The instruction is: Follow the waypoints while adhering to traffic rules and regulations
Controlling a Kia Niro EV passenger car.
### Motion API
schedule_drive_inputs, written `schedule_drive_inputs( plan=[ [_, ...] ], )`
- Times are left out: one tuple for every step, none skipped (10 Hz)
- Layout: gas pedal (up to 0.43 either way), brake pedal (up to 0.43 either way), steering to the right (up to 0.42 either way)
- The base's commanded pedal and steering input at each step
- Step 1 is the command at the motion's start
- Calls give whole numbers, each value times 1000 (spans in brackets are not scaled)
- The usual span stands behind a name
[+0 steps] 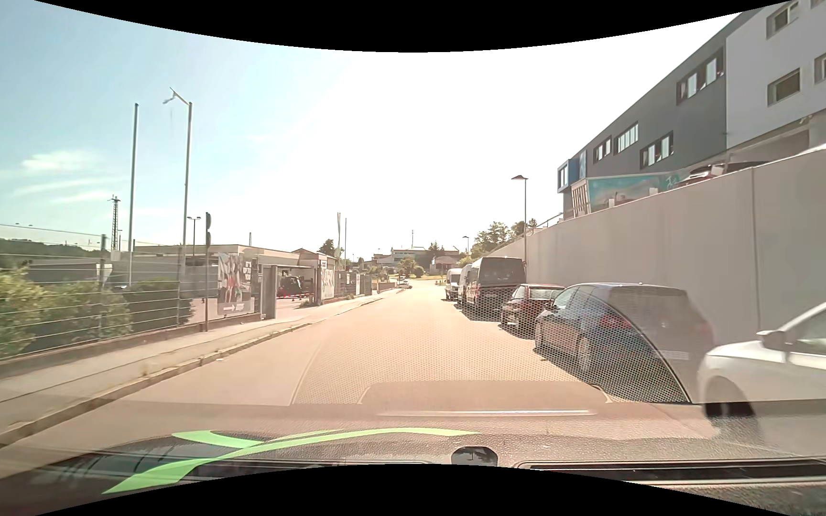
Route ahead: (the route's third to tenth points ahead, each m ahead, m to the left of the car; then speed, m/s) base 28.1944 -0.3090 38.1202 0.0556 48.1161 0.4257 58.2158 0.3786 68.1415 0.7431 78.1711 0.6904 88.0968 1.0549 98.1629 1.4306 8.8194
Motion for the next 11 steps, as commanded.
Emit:
schedule_drive_inputs(
  plan=[
    [130, 0, -8],
    [130, 0, -8],
    [130, 0, -8],
    [118, 0, -8],
    [118, 0, -8],
    [118, 0, -8],
    [118, 0, -8],
    [118, 0, -8],
    [79, 0, -8],
    [39, 0, -8],
    [8, 0, -8]
  ],
)
